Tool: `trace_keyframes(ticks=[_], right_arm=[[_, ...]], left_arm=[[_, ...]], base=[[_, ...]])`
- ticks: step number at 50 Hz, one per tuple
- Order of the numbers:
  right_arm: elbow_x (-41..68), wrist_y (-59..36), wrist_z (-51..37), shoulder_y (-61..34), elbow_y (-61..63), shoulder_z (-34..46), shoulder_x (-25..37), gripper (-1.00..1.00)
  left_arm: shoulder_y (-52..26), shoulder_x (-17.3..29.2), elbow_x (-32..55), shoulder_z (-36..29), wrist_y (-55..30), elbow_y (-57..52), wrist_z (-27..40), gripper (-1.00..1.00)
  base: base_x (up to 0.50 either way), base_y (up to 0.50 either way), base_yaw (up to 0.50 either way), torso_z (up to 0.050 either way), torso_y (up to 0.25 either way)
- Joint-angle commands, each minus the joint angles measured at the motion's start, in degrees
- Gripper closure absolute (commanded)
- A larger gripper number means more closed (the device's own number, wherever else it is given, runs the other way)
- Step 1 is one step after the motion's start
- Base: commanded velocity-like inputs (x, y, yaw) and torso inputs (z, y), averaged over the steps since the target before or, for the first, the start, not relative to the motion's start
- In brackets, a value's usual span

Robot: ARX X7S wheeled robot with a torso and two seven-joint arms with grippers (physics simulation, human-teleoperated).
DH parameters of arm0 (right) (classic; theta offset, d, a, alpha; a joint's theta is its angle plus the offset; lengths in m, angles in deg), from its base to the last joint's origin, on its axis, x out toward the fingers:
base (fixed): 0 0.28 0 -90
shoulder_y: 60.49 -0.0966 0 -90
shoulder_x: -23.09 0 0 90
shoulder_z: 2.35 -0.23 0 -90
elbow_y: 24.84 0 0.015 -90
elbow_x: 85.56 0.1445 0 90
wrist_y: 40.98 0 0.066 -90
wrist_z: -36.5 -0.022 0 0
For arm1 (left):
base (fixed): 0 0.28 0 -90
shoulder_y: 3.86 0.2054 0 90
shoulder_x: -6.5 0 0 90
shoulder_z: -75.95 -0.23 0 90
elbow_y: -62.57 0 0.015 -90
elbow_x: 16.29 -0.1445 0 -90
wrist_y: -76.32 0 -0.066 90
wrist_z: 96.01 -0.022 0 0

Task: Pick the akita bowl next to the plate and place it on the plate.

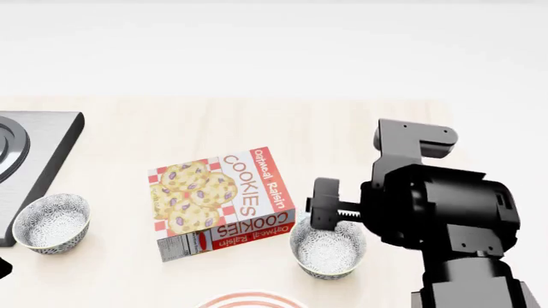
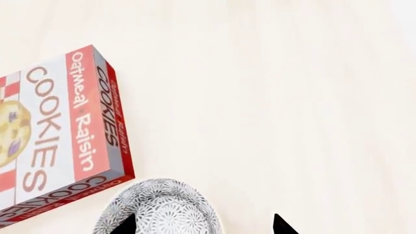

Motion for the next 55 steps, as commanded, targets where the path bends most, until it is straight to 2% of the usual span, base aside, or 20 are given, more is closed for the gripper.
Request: trace_keyframes(ticks=[1,8,37,55], right_arm=[[-1.88,3.23,3.5,-3.57,-10.27,1.94,-1.43,-1.0],[-3.45,7.91,5.67,-6.12,-18.91,2.3,-2.46,-1.0],[-11.28,8.67,7.23,-3.24,-19.17,-7.0,-2.72,-1.0],[-19.04,8.59,8.64,-1.39,-19.23,-16.57,-3.5,-1.0]], left_arm=[[-0.14,0.11,0.09,-0.21,0.17,0.28,0.06,-1.0],[0.02,0.2,-0.08,-0.44,0.43,0.16,0.11,-1.0],[0.14,0.45,0.24,-0.77,0.91,0.59,0.25,-1.0],[-0.01,0.64,0.63,-1.02,0.62,0.34,0.79,-1.0]], base=[[0.0,0.0,0.0,0.0,0.0],[0.0,0.0,0.0,0.0,0.0],[0.0,0.0,0.0,0.0,0.0],[0.0,0.0,0.0,0.0,0.0]])
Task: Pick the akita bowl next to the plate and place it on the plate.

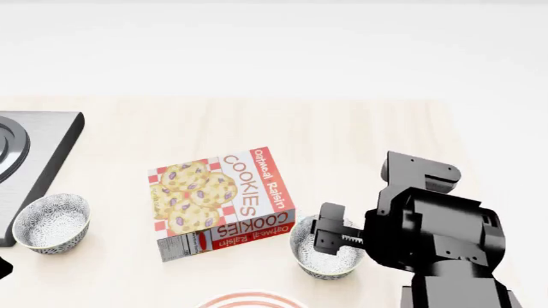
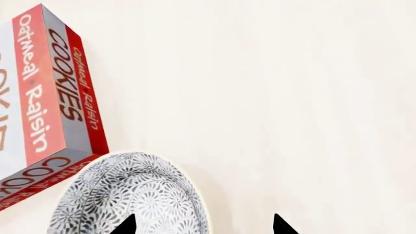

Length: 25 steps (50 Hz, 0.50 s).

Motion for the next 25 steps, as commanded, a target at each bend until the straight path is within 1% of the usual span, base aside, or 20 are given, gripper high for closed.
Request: trace_keyframes(ticks=[1,11,25], right_arm=[[-4.69,-0.26,1.44,1.16,-0.13,-5.63,-0.47,-1.0],[-8.34,-0.79,2.62,1.85,-0.13,-9.53,-0.5,-1.0],[-11.76,-1.04,4.86,2.46,-0.12,-12.23,-0.5,-1.0]], left_arm=[[0.01,0.12,0.21,-0.14,-0.06,-0.09,0.24,-1.0],[0.11,0.25,0.38,-0.22,0.08,-0.05,0.22,-1.0],[-0.05,0.25,0.32,-0.47,0.62,0.63,0.05,-1.0]], base=[[0.0,0.0,0.0,0.0,0.0],[0.0,0.0,0.0,0.0,0.0],[0.0,0.0,0.0,0.0,0.0]])
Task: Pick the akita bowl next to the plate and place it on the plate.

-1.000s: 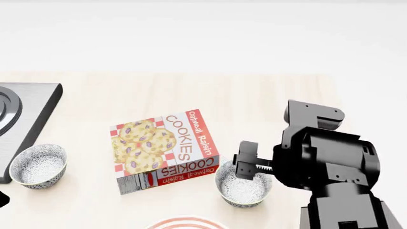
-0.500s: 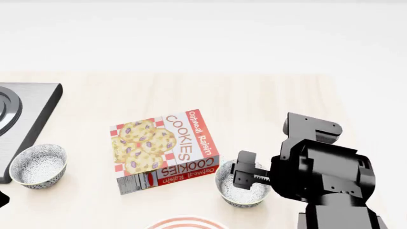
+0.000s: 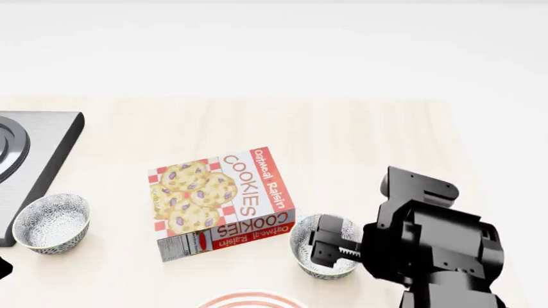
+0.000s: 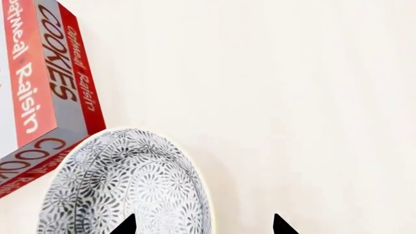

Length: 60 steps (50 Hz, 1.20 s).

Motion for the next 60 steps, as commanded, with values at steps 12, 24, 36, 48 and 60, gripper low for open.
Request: trace_keyframes(ticks=[12,24,36,48,60], right_arm=[[-4.85,-0.14,2.18,1.25,-0.02,-4.13,-0.35,-1.0],[-6.31,0.16,2.85,1.47,-0.02,-4.78,-0.59,-1.0],[-7.27,2.42,1.55,1.3,0.03,-4.45,-0.44,1.0],[-7.62,-1.0,2.78,4.19,13.5,-3.29,-1.46,1.0],[-6.34,-23.02,4.32,11.59,54.56,-1.66,-2.01,1.0]], left_arm=[[-0.25,0.12,0.07,-0.32,0.66,0.94,-0.22,-1.0],[-0.13,0.27,0.33,-0.46,0.45,0.5,0.16,-1.0],[0.0,0.41,0.5,-0.6,0.51,0.39,0.25,-1.0],[0.0,0.54,0.67,-0.74,0.51,0.34,0.44,-1.0],[-0.04,0.6,0.65,-0.96,0.71,0.51,0.52,-1.0]], base=[[0.0,0.0,0.0,0.0,0.0],[0.0,0.0,0.0,0.0,0.0],[0.0,0.0,0.0,0.0,0.0],[0.0,0.0,0.0,0.0,0.0],[0.0,0.0,0.0,0.0,0.0]])
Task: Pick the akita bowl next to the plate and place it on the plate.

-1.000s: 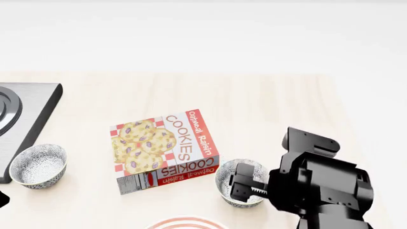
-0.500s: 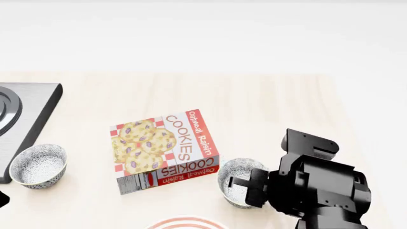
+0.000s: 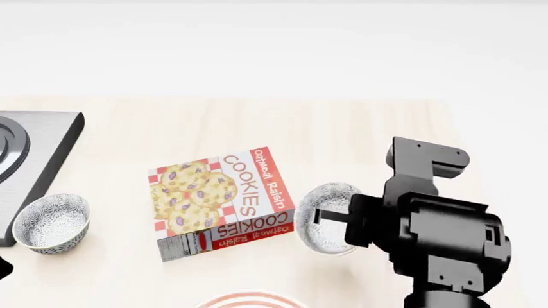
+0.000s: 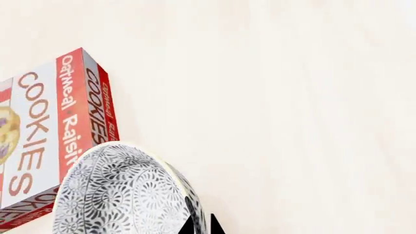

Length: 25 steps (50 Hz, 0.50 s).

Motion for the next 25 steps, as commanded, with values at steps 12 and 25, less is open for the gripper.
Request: trace_keyframes(ticks=[12,25], right_arm=[[1.39,-26.08,0.72,2.46,45.47,2.76,0.94,1.0],[63.77,-28.47,-44.43,1.61,44.7,2.72,11.75,1.0]], left_arm=[[0.32,0.26,0.42,-0.23,-0.23,-0.77,0.61,-1.0],[0.34,0.35,0.47,-0.39,0.0,-0.62,0.66,-1.0]], base=[[0.0,0.0,0.0,0.0,0.0],[0.0,0.0,0.0,0.0,0.001]])
